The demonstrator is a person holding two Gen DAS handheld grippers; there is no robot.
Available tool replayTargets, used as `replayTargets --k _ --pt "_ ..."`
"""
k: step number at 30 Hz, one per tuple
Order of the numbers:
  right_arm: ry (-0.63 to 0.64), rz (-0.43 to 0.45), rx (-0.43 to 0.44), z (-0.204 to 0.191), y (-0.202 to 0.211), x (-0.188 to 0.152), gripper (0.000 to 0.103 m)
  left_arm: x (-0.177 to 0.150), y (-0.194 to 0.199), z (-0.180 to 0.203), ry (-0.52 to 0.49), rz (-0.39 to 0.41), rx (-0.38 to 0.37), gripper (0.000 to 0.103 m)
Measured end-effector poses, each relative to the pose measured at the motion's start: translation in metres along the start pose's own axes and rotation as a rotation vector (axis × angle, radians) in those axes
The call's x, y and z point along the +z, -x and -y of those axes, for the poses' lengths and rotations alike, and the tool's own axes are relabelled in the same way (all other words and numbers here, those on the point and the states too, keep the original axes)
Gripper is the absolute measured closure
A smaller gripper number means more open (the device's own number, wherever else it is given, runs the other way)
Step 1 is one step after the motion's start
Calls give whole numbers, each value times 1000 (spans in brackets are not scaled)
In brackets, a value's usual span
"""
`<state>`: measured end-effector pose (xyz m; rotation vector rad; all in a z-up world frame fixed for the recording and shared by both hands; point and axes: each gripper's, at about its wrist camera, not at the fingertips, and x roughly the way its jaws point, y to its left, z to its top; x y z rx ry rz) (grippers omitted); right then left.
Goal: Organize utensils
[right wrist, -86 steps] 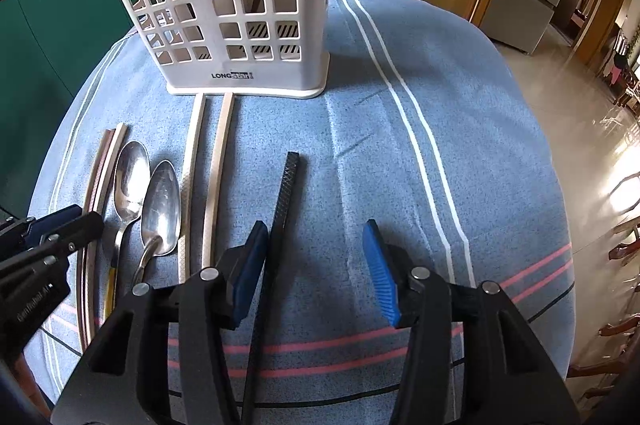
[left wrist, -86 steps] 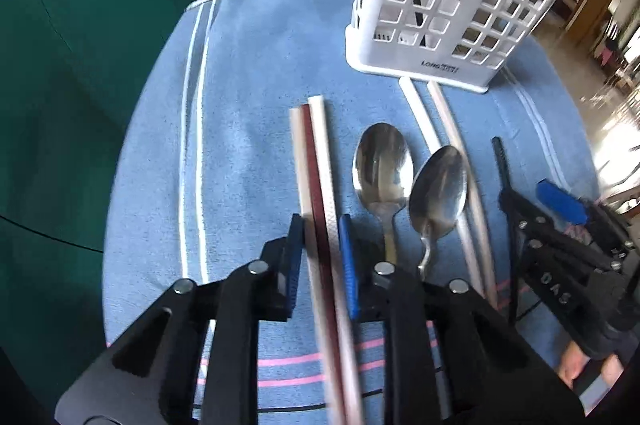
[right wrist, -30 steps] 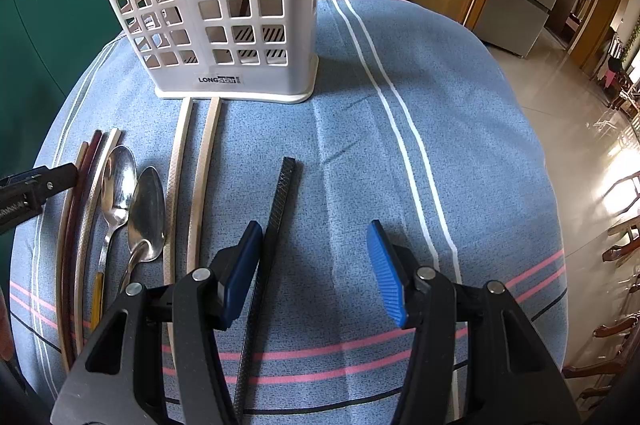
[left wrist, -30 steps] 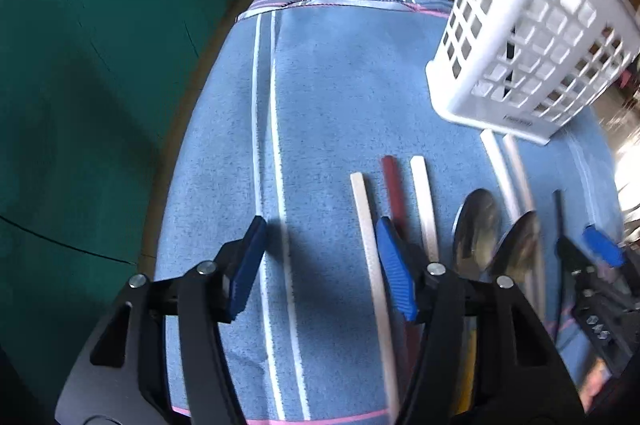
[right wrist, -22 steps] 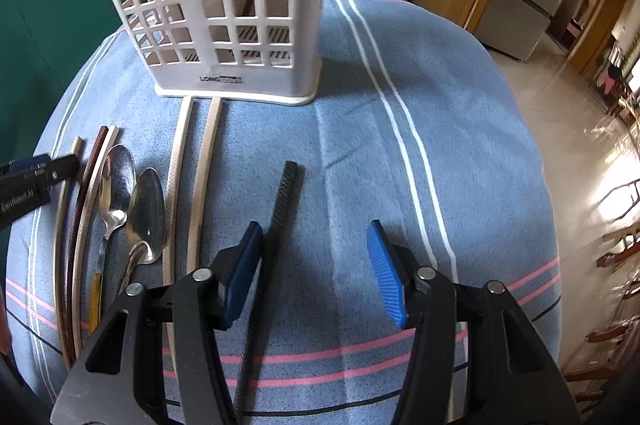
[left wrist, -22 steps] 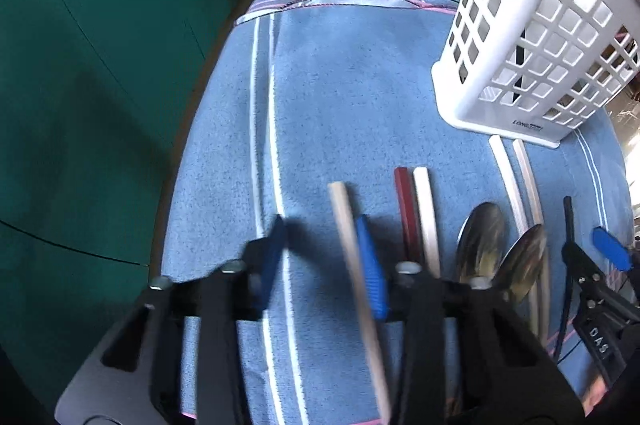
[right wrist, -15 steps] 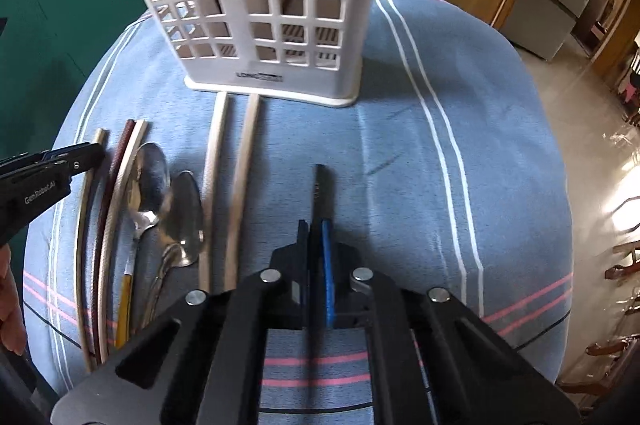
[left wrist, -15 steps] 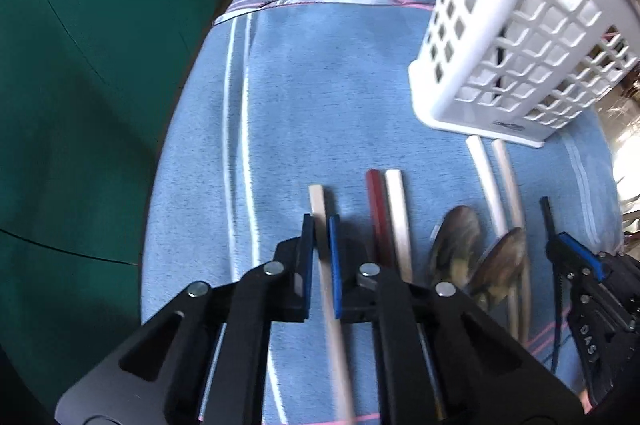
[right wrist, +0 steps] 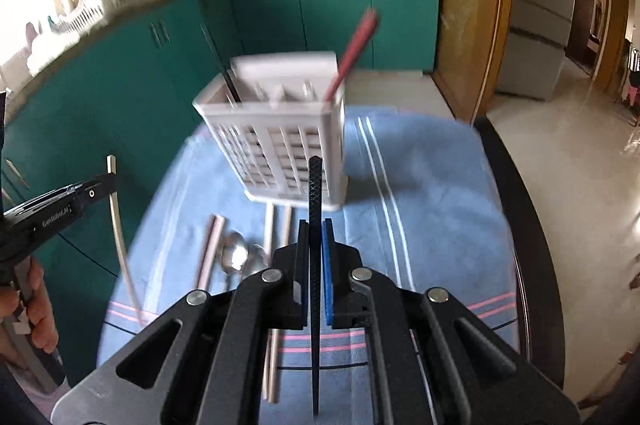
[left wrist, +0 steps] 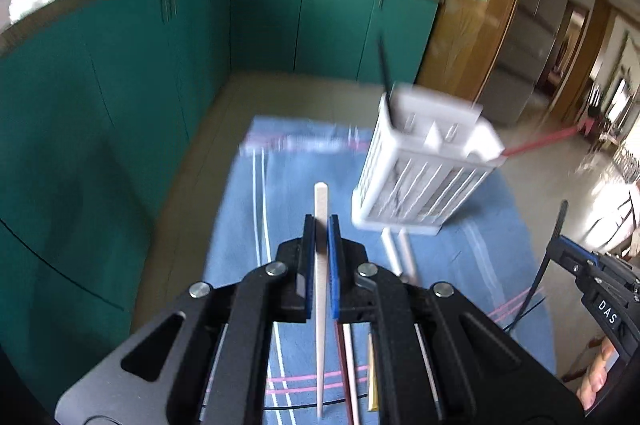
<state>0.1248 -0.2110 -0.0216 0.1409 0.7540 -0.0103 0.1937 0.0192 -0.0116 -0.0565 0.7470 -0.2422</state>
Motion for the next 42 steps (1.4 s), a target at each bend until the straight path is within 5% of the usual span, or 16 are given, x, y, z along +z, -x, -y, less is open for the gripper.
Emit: replayTargets --k 12,19,28,35,37,39,42 --pt "33 319 114 -10 100 101 96 110 109 33 -36 346 -109 97" --pt "-20 440 42 -8 82 178 96 165 83 54 4 438 -122 97" --pt "-67 255 -23 12 -21 157 96 135 -38 48 69 265 -71 97" --pt "-34 204 -103 15 -47 138 96 114 -63 38 81 210 -34 95" --pt "-7 229 -153 12 -39 133 88 112 -55 38 68 234 -1 87" --pt "7 278 -171 10 -24 131 58 107 -44 37 58 258 19 67" --pt "0 357 -162 11 13 125 54 100 -19 33 42 296 48 58"
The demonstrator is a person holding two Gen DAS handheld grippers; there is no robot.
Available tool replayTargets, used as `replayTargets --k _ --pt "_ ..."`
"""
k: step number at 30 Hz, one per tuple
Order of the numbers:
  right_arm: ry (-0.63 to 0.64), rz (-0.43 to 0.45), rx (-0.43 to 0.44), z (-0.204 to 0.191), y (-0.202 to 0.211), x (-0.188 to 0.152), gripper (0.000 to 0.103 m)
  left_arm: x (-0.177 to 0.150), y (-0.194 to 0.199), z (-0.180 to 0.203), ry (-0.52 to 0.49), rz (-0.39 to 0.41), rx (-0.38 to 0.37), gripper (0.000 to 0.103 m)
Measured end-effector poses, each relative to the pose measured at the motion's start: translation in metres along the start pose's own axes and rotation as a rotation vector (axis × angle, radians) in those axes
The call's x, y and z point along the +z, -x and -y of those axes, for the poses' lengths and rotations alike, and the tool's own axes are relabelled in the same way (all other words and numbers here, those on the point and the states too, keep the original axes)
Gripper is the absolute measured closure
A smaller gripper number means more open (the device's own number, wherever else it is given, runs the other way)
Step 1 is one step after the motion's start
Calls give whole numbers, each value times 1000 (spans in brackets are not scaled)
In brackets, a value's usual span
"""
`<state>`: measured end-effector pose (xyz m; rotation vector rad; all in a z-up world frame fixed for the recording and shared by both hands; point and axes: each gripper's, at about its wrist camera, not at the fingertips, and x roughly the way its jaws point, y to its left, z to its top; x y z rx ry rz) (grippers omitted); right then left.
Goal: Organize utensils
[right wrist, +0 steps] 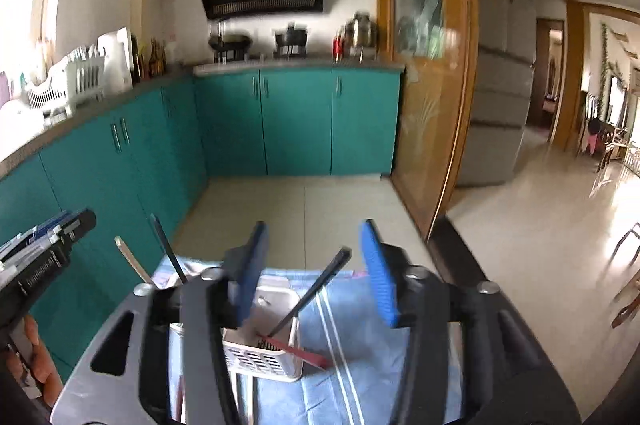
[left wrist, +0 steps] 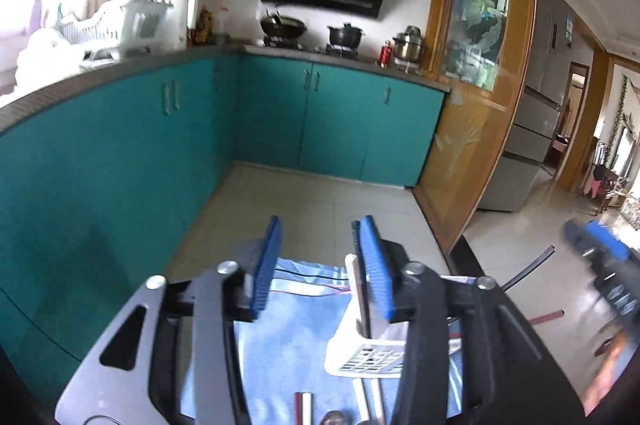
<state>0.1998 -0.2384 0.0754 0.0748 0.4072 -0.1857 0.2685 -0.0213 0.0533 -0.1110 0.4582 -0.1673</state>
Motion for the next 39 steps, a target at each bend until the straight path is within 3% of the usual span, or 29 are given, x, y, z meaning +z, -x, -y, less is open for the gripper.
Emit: replayTargets --k 4,7,9,13,14,18,30,37,39 --pt "-27 41 53 18 61 -15 54 -15 35 -25 -6 13 49 43" --pt "-33 -15 127 28 85 -53 54 -53 36 -50 -41 -94 91 38" --pt "-19 -113 136 26 74 -85 54 -85 17 -58 -84 -226 95 37" --pt "-15 -444 145 6 -4 -170 54 -155 -21 -65 -106 -444 96 37" --pt "2 -517 143 -3 -23 -192 54 -165 -26 -64 -115 -471 90 37" --pt "37 -651 160 -26 -62 -233 55 -193 -43 -56 -172 -550 100 37" --pt "126 -684 121 -56 -85 -239 56 -224 -61 -45 -202 -611 92 37" --pt "106 -687 83 -42 -85 -241 58 -226 -71 -54 -204 -622 131 37" --pt "96 -686 79 -33 -81 -241 58 -220 -67 -55 -195 -603 99 37"
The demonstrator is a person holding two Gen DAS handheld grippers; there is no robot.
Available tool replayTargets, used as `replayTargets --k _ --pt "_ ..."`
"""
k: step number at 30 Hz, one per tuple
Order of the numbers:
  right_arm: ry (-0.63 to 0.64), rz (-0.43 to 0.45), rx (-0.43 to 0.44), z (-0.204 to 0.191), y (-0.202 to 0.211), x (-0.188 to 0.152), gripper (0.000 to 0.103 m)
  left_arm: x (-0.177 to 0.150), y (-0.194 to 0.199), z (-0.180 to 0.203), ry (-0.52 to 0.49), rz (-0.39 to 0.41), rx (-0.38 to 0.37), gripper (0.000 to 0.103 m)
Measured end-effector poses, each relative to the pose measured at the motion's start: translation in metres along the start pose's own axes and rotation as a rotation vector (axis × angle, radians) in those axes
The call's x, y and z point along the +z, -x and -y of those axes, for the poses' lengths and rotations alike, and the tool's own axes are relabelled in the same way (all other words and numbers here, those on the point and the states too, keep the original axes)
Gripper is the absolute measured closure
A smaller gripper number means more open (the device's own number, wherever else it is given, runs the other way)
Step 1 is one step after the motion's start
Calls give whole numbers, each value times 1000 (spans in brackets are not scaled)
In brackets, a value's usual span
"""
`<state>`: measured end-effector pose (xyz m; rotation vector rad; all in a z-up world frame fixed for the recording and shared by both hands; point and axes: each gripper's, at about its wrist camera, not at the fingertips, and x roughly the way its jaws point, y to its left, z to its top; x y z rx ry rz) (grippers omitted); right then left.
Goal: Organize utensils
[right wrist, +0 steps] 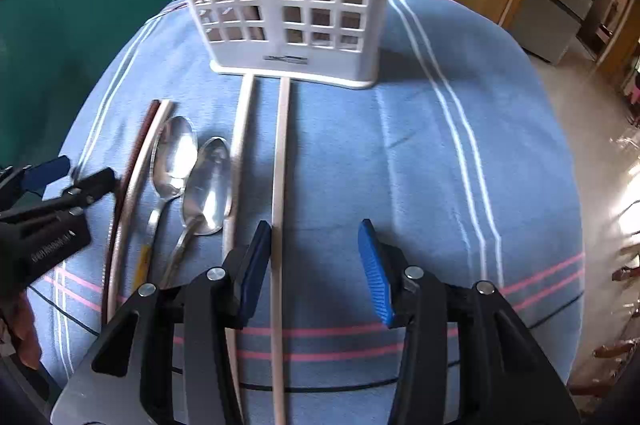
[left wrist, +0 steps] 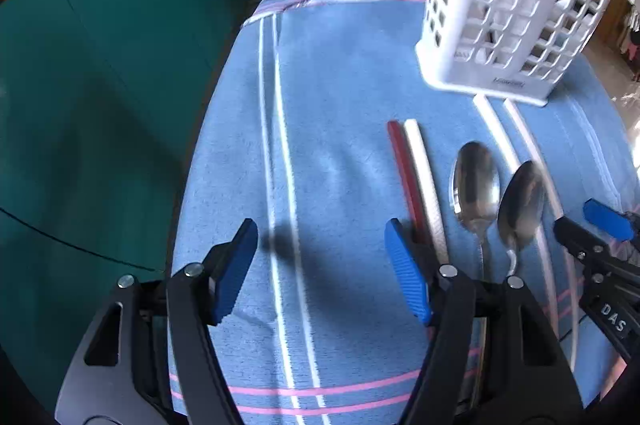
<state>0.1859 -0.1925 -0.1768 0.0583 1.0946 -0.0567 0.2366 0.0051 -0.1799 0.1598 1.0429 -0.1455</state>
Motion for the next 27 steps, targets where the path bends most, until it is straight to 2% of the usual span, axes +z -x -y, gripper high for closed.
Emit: replayTargets --k 3,7,10,11,12,13,14,15,17,23,26,27 --pt "-4 1 7 3 3 -2 58 3 5 7 -15 2 -63 37" --pt "2 2 7 -3 0 2 58 0 -4 16 -46 -30 -31 36" --pt "5 -3 1 -2 -2 1 58 1 -6 13 -22 -35 -32 36" --pt "5 -2 3 -3 -3 1 58 2 -6 9 -12 -36 -22 39" --pt "7 -2 5 -2 -2 0 62 2 -6 5 1 -37 -23 50" --pt "10 0 9 -3 -2 0 68 3 -6 2 9 -37 -29 56" --pt "10 0 17 -3 -1 0 84 3 -4 1 10 -37 -26 71" --pt "6 -9 29 -3 0 -1 97 3 -3 0 12 -42 -33 79" --pt "4 -21 44 -2 1 -3 97 4 -2 0 26 -55 -64 92" --pt "-9 -61 35 13 16 -25 97 -10 11 3 35 -94 -141 96" --pt "4 -84 56 16 25 -37 97 -22 29 10 -4 -84 -170 96" --pt "1 -75 65 16 27 -36 95 -21 32 12 -14 -74 -172 92"
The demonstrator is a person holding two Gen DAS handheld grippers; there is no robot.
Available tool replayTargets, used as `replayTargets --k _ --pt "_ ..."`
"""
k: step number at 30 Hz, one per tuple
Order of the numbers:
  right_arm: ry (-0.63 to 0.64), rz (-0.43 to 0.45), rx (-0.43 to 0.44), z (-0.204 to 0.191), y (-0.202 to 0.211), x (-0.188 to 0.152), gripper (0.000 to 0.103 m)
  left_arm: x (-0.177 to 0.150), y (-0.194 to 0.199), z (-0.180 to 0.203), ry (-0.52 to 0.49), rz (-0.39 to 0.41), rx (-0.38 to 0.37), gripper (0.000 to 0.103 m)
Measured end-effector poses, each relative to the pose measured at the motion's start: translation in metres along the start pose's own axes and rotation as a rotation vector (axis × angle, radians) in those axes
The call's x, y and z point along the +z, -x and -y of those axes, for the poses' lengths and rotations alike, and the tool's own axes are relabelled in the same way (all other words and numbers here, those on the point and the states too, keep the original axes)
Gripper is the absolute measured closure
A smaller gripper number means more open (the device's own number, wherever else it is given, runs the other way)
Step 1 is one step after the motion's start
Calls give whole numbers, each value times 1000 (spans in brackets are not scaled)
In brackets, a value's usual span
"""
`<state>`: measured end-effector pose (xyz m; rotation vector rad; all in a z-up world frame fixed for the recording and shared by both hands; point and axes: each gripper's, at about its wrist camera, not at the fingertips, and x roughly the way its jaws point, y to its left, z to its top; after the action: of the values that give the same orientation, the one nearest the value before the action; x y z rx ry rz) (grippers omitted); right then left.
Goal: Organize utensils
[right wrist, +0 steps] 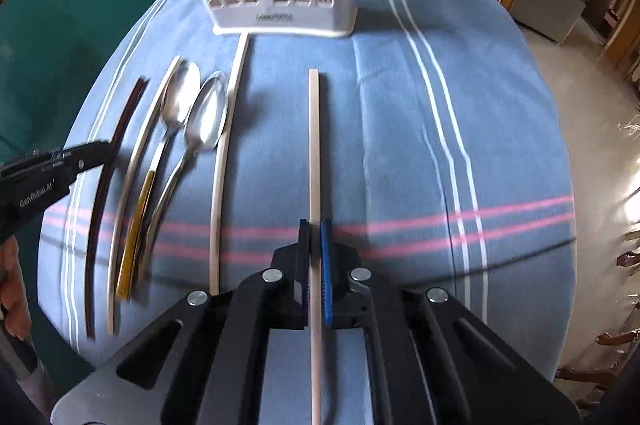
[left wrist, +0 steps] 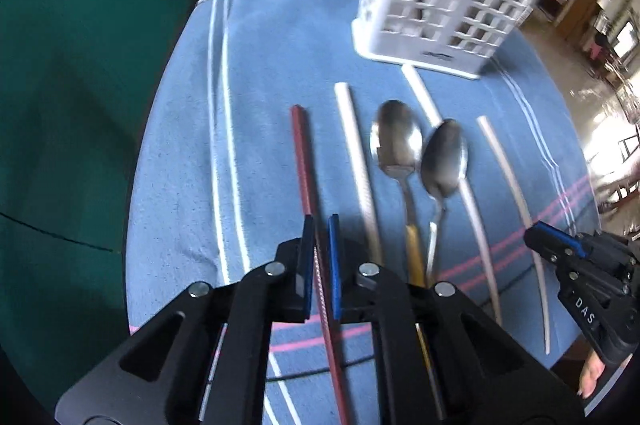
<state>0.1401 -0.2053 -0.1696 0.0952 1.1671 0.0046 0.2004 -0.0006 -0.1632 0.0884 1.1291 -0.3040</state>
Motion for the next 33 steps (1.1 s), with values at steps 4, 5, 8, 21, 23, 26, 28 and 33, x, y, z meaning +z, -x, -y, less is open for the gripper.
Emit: replayTargets --k 4,5,8,21,23,26,28,33 --pt "-15 57 -15 0 4 22 68 18 -4 -1 0 19 36 68" --pt "-14 63 -12 -1 1 31 68 20 -7 -2 3 8 36 67" --pt "11 53 -32 -6 -10 52 68 39 -27 -8 4 -33 72 67" --pt "22 -35 -66 -3 -45 86 68 60 -43 -17 -15 -81 118 55" --pt "32 -37 -58 -5 -45 87 69 62 -44 -19 -13 -89 110 59" --pt "30 -40 -51 -6 -47 90 69 69 -50 -18 -16 -101 110 61" --pt "32 -42 -51 -8 -47 92 69 70 -50 -17 -17 -109 109 61" --pt "31 -44 -27 -9 -42 88 96 74 -56 -14 -26 -107 97 73"
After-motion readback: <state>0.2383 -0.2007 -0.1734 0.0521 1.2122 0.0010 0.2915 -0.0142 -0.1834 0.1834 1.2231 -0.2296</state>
